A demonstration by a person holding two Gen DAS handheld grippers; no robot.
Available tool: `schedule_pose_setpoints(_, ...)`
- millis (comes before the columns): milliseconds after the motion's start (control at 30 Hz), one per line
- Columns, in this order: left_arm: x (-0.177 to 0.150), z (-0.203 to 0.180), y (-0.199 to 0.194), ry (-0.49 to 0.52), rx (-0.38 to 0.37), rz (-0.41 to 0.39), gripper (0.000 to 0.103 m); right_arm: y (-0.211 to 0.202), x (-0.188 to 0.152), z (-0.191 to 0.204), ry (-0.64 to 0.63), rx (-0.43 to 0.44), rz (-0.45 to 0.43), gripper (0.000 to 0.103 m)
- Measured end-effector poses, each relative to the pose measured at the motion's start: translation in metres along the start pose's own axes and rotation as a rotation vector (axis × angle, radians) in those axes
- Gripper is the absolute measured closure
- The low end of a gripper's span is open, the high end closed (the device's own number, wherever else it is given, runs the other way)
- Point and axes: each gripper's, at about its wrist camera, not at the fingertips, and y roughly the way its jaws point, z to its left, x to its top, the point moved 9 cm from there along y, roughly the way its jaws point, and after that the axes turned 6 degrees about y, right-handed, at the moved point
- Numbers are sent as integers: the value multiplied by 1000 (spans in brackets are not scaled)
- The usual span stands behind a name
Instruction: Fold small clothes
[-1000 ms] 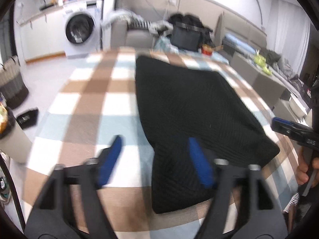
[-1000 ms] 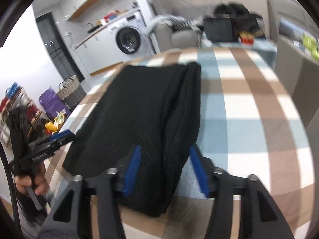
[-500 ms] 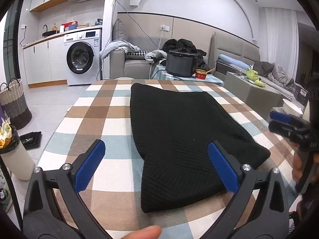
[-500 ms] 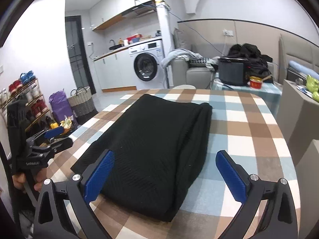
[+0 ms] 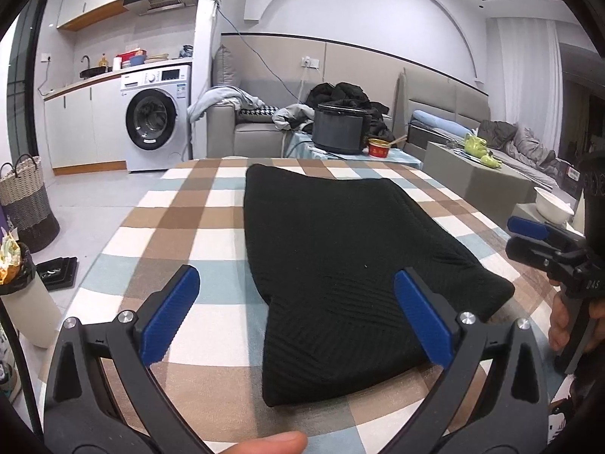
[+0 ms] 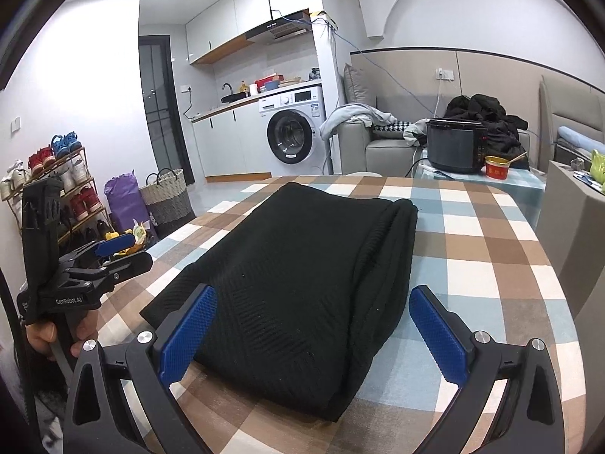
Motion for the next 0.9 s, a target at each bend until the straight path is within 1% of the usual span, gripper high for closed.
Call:
schedule_pose_setpoints(133,-1,0,1,-1,4,4,0,-6,-1,3,3,21,-39,0)
schedule_pose_setpoints(233,0,0,2,-1,2,1,0,-11,1,4,-6,18,-64,0)
schedule_pose_setpoints(333,1,-3,0,13,-7,-15,0,-16,3,7,-22,12,-91,0)
schedule_pose_setpoints(400,2,-5,-1,22,-5,-22,0,-18,3,10,-35,28,-106,0)
schedule_pose_setpoints(900,2,-1,-2,10,-2,-25,0,-12,1,11,-37,46,-90,0)
